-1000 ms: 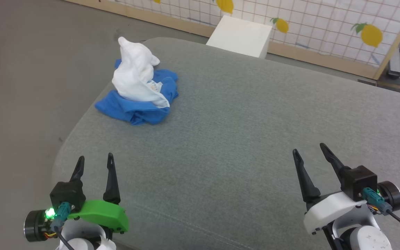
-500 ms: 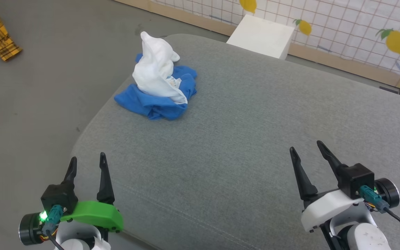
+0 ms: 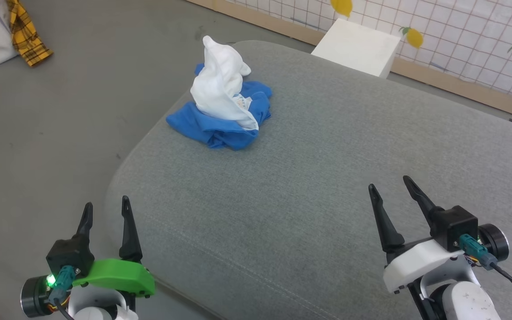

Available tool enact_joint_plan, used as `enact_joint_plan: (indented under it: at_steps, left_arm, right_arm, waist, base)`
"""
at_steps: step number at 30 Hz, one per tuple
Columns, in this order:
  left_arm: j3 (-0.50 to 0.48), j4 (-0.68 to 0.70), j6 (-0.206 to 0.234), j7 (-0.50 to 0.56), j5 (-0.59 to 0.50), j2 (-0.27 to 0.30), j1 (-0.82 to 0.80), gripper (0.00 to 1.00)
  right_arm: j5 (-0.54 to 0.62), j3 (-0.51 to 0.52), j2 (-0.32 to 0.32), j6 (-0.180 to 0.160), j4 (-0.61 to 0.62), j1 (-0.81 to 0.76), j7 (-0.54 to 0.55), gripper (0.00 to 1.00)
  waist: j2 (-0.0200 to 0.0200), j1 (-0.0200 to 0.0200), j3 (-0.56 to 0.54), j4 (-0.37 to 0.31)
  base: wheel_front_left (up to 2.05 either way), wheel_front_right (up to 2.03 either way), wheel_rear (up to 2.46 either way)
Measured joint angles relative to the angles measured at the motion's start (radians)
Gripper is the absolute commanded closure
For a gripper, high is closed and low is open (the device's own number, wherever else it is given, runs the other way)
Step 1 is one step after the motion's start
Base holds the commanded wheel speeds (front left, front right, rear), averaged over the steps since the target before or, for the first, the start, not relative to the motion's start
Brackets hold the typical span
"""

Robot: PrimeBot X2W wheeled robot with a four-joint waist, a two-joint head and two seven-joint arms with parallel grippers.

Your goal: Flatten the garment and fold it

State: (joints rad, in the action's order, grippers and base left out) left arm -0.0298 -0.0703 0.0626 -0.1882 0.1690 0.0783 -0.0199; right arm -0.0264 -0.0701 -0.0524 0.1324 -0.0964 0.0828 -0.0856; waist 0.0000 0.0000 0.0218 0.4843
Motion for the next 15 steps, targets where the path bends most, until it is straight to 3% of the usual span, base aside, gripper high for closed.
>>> enact_joint_plan:
  at_steps: [15]
  left_arm:
    - [-0.005, -0.017, 0.002, -0.032, 0.013, 0.000, 0.000, 0.00]
  right_arm:
    - [-0.002, -0.003, 0.001, 0.000, -0.015, 0.021, -0.013, 0.00]
  waist:
    - [0.0000, 0.0000, 0.011, 0.062]
  base:
    - [0.00, 0.00, 0.00]
